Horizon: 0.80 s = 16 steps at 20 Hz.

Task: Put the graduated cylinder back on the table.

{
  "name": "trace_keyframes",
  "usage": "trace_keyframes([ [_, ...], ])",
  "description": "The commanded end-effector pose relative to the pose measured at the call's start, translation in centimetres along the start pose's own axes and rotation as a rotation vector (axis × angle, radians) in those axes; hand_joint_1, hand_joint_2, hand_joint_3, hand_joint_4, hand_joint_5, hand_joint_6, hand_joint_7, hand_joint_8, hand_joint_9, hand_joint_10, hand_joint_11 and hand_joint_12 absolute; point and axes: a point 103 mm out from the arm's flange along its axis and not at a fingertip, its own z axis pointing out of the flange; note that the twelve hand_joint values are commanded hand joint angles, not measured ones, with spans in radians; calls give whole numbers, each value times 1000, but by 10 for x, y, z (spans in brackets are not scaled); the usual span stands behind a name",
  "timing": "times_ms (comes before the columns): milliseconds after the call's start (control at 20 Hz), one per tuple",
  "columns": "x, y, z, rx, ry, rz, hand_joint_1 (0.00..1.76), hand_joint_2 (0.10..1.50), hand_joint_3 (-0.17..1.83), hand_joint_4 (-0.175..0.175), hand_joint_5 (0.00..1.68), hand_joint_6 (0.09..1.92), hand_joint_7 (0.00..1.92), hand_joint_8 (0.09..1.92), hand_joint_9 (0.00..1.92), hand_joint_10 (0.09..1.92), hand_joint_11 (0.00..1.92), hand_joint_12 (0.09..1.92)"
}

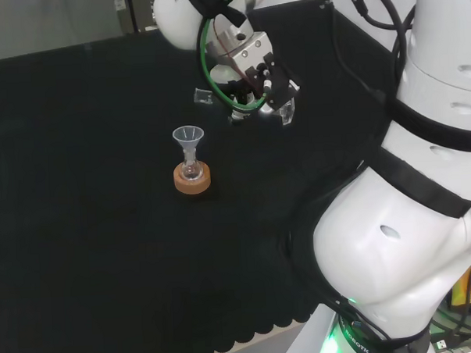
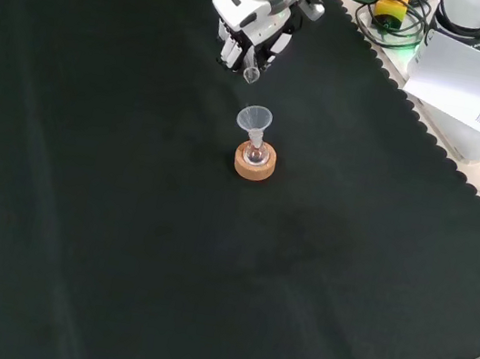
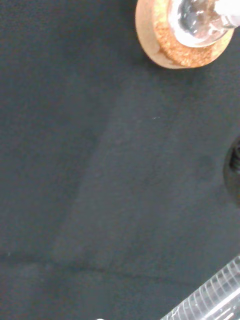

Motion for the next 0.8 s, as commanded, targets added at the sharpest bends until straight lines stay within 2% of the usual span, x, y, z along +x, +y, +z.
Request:
trace_keyframes([
  [50,-15,-3,9,-191,306,-16,1263,1105,1,-175,989,988,1021,971,1474,87,1327,675],
  [250,-23,4,14,-269,415,-38,1262,1105,1,-175,987,990,1019,974,1474,87,1328,676],
  [550,-37,27,27,-411,558,-21,1261,1107,2,-175,984,996,1015,979,1471,87,1328,676],
  [800,-47,62,38,-475,657,-36,1261,1108,2,-175,981,1000,1011,984,1466,87,1325,676],
])
